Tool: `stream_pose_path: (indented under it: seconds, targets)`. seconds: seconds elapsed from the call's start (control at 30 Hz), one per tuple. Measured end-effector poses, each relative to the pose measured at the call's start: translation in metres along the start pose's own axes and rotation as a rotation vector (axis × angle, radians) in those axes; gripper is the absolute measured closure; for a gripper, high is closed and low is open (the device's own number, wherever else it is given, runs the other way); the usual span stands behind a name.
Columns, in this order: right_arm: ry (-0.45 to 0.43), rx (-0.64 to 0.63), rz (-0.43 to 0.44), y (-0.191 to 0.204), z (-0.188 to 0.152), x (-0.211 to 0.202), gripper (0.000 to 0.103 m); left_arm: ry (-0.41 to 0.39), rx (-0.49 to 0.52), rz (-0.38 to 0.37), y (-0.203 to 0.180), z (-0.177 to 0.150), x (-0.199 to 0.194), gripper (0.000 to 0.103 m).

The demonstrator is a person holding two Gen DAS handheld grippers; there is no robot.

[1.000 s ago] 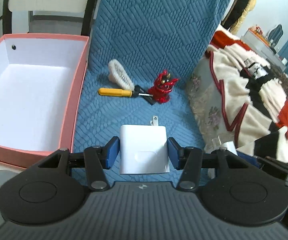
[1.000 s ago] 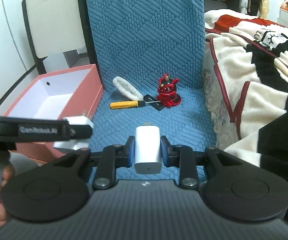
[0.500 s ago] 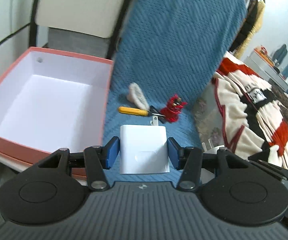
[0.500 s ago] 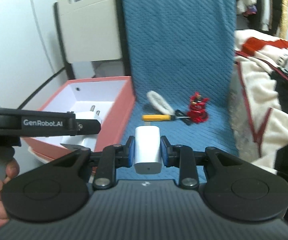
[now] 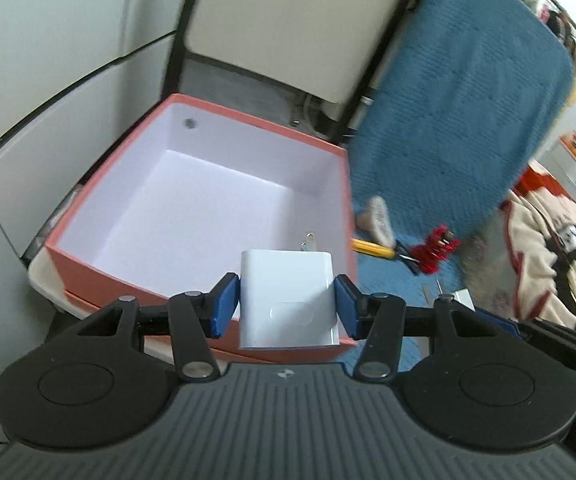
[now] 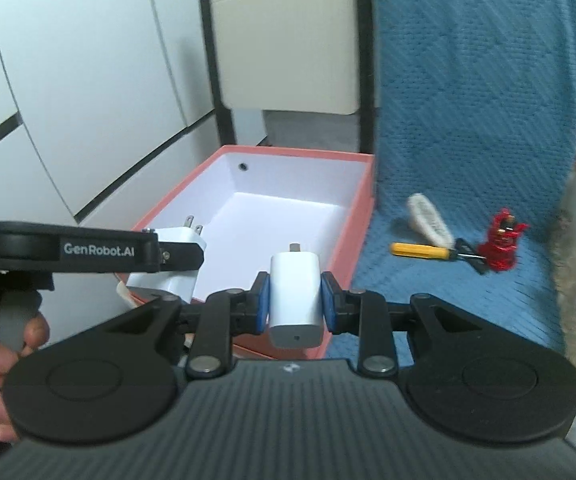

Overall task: Organize rigid objects
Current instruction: 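Lift both chargers and carry them over the pink box, then lower both chargers into the pink box and open both tools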

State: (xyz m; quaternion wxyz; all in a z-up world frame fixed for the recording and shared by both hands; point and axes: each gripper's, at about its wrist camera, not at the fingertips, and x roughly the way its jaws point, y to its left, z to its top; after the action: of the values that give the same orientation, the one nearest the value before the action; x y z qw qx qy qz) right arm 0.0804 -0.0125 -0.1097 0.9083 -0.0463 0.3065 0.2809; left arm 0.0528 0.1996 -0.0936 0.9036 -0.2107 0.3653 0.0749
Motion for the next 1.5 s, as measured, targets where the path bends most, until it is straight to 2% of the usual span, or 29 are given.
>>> stream_pose_path:
  seconds: [0.17, 0.43, 0.67, 0.83, 0.97, 1.07, 1.13, 1.5]
  targets:
    - [0.045, -0.022, 0.014, 0.018, 0.009, 0.039, 0.073, 0.015, -0.043, 0.011, 0.038, 0.019, 0.028, 0.045]
    - [0.124, 0.000, -0.001, 0.031, 0.020, 0.115, 0.073, 0.085, -0.063, 0.010, 0.087, 0.043, 0.093, 0.045]
    - [0.197, -0.012, -0.024, 0.037, 0.020, 0.167, 0.073, 0.172, -0.075, 0.003, 0.112, 0.040, 0.146, 0.045]
    - [0.247, 0.016, -0.050, 0.029, 0.014, 0.187, 0.073, 0.197, -0.086, 0.002, 0.124, 0.035, 0.164, 0.045]
    - [0.258, 0.009, -0.070, 0.026, 0.010, 0.190, 0.072, 0.193, -0.074, 0.016, 0.121, 0.031, 0.168, 0.045]
    - [0.254, 0.012, -0.052, 0.026, 0.013, 0.188, 0.072, 0.189, -0.074, 0.006, 0.120, 0.032, 0.165, 0.043]
    - [0.244, 0.010, -0.052, 0.028, 0.014, 0.183, 0.072, 0.177, -0.083, 0.008, 0.121, 0.034, 0.161, 0.037]
    - [0.146, 0.008, -0.030, 0.024, 0.018, 0.129, 0.072, 0.073, -0.026, 0.032, 0.088, 0.035, 0.100, 0.037]
